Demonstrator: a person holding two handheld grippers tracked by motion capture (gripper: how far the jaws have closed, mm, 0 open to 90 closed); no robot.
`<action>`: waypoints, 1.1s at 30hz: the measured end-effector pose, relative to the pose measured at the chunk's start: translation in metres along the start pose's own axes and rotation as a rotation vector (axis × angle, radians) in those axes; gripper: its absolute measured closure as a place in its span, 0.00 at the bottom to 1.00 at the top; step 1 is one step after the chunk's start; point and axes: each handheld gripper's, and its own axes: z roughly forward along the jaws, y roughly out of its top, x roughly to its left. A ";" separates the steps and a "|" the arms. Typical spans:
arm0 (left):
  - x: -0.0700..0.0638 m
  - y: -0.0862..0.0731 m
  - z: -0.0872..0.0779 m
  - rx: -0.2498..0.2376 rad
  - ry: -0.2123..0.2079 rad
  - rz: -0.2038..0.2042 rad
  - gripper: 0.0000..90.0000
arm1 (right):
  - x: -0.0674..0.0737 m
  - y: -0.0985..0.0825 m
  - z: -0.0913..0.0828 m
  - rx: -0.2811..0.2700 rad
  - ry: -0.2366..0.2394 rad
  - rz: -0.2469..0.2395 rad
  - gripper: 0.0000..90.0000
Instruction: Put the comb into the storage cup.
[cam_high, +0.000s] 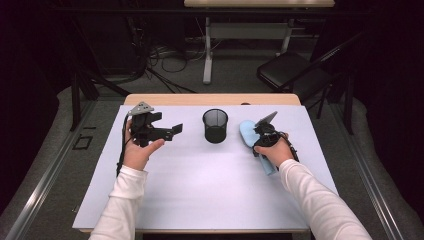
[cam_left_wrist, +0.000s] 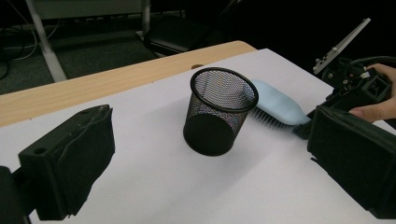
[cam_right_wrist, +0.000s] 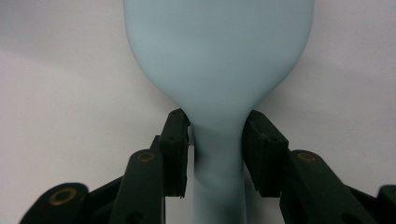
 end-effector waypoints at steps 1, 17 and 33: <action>0.000 0.000 0.000 0.000 0.000 0.000 0.01 | 0.001 0.000 0.000 -0.001 -0.002 0.003 0.71; 0.001 0.000 0.000 0.004 0.003 0.000 0.01 | 0.001 0.000 0.000 0.011 -0.018 -0.005 0.76; 0.002 -0.001 0.000 0.000 0.005 -0.006 0.01 | 0.002 -0.001 0.000 0.000 -0.008 -0.013 0.77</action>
